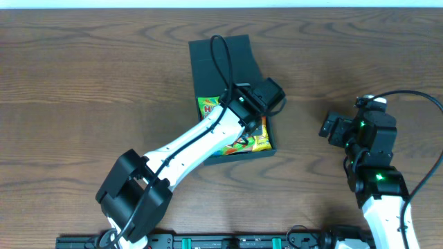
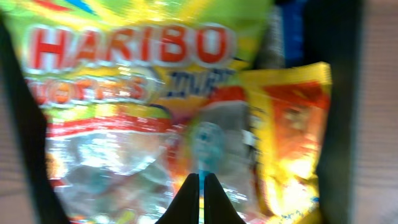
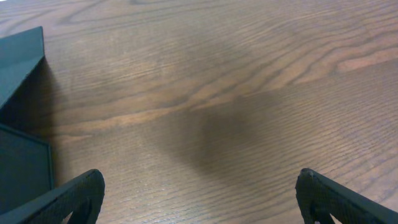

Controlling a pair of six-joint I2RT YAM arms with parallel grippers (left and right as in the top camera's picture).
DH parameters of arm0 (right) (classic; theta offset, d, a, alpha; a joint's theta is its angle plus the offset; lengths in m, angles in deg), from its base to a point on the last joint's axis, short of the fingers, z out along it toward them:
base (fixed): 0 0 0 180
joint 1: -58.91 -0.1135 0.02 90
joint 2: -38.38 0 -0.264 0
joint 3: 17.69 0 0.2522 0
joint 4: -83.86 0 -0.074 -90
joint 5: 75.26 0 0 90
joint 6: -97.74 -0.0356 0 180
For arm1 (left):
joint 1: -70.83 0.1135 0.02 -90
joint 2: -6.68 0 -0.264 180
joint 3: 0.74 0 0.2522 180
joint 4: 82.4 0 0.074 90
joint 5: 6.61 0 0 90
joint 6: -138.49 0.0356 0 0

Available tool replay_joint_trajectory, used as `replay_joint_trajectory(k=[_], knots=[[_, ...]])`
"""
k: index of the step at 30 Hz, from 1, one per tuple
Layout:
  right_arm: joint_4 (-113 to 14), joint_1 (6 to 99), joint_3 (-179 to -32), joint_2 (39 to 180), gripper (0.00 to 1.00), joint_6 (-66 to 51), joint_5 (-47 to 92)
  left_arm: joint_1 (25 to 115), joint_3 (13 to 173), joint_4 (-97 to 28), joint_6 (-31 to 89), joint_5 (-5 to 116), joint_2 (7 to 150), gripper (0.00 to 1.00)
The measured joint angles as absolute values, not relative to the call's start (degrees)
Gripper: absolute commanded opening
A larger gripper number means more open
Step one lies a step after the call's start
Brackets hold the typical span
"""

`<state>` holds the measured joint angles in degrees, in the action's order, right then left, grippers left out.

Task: Pack container

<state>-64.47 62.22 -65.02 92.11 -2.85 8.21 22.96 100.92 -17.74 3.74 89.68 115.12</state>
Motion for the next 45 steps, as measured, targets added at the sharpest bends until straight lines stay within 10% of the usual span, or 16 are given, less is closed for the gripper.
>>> replay_joint_trajectory(k=[29, 45], knots=[[-64.5, 62.2, -65.0, 92.1, 0.99, -2.9, 8.2, 19.6, 94.9, -24.7, 3.3, 90.6, 112.7, 0.06], [-64.5, 62.2, -65.0, 92.1, 0.99, -2.9, 8.2, 32.6, 95.1, -23.2, 11.7, 103.9, 110.6, 0.06]])
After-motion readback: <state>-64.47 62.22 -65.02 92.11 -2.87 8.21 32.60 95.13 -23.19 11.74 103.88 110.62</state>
